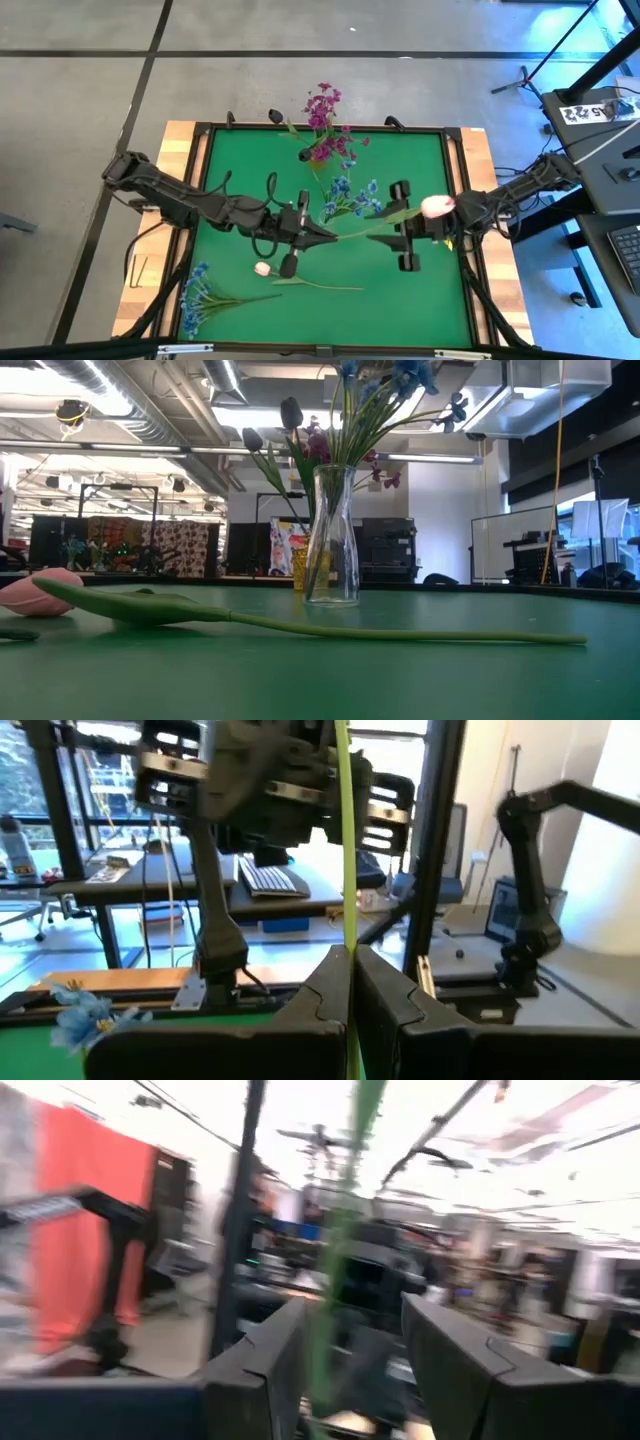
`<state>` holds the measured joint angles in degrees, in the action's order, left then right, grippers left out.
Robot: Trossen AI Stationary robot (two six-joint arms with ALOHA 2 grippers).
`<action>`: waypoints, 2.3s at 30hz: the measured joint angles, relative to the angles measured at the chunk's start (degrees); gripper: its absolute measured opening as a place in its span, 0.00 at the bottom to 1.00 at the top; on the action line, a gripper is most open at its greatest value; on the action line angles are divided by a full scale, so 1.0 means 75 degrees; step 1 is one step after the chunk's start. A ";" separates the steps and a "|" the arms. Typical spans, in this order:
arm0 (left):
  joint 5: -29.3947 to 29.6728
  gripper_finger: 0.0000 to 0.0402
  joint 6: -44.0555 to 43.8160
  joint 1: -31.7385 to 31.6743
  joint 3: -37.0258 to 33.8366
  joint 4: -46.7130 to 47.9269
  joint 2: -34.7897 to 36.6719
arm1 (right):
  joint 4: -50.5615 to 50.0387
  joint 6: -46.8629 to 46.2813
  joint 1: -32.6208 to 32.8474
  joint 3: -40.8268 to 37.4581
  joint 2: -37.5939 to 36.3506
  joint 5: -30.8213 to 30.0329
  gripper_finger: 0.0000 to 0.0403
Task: Sort flowers into vase by color
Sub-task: Put the right pink flower into the transparent vase
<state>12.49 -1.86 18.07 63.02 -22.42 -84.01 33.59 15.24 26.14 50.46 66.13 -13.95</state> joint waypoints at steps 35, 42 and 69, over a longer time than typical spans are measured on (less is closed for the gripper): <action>0.0013 0.12 -0.0492 -0.0103 -0.0009 0.0017 -0.0034 | -0.0733 -0.0259 -0.0185 0.0017 0.0055 0.0207 0.02; 0.0874 0.27 -0.0101 0.0086 -0.0006 0.0630 0.0627 | -0.1820 -0.0625 -0.0185 0.0163 0.0037 0.0203 0.01; 0.3269 0.32 -0.0135 0.0314 -0.0006 0.1413 0.1365 | -0.3088 -0.1239 -0.1453 0.0172 0.1475 -0.1010 0.02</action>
<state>37.01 -2.87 20.43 62.98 -11.83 -73.77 10.43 5.95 15.24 51.75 77.19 -21.53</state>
